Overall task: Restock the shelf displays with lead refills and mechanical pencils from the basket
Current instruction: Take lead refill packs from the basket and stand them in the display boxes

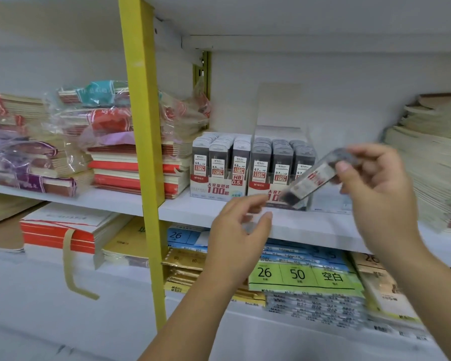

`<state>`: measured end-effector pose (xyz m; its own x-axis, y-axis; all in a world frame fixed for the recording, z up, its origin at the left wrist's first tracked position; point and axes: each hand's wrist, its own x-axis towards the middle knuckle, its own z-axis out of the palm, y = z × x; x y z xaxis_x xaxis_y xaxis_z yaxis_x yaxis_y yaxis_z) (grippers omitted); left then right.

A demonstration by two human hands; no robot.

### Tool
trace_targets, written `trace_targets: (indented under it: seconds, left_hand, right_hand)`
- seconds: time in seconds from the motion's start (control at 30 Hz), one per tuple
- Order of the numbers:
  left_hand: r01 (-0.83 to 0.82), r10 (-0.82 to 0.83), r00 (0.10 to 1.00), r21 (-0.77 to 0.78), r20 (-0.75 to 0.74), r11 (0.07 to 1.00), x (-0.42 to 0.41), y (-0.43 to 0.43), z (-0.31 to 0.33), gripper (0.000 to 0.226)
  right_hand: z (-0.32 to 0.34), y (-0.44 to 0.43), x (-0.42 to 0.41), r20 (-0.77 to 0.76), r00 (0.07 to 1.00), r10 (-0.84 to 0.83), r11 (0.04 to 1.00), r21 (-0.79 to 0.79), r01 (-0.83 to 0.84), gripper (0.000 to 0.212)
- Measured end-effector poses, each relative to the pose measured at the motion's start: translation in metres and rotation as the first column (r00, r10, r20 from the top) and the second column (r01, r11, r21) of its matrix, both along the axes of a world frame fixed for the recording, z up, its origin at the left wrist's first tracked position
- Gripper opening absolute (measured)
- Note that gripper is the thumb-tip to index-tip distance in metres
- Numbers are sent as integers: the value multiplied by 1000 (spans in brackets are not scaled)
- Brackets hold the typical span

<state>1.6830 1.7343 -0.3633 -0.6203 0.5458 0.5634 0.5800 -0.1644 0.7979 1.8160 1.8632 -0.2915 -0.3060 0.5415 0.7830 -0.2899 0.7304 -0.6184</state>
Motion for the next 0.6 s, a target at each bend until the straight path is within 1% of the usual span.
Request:
trace_targets:
  seconds: [0.03,0.07,0.1,0.17,0.2,0.27,0.33,0.4,0.5,0.6]
  left_hand:
    - [-90,87,987,-14,-137,996,-3,0,0,32]
    - [-154,139,956,-38,-257,987,-7,2,-1,40]
    - [-198,158,924,-81,-348,977,-10,4,-3,49]
    - [-253,140,878,-198,-457,947,-15,9,-8,64]
    - [-276,124,858,-243,-498,930,-17,12,-12,68]
    - [-320,109,813,-283,-572,904,-19,17,-20,68]
    - [-353,112,788,-295,-605,888,-19,20,-23,67]
    - [-358,120,784,-286,-609,889,-20,21,-24,66]
    - [-346,118,789,-277,-603,896,-21,18,-25,67]
    - [-335,114,792,-271,-600,902,-22,16,-25,66]
  right_hand:
    - [13,5,3,6,999,-43,996,81,43,27]
    - [25,9,4,21,997,-80,985,158,76,28]
    - [35,14,4,42,993,-111,970,223,99,25]
    - [48,24,0,102,979,-179,935,328,137,22]
    - [51,28,-3,143,965,-218,914,376,151,22]
    - [54,35,-9,214,936,-280,880,447,161,23]
    - [54,41,-14,237,925,-297,877,452,165,27]
    - [56,46,-18,253,932,-261,906,397,146,27]
    - [53,53,-26,323,923,-210,937,335,96,26]
    - [49,56,-32,395,879,-268,926,358,122,22]
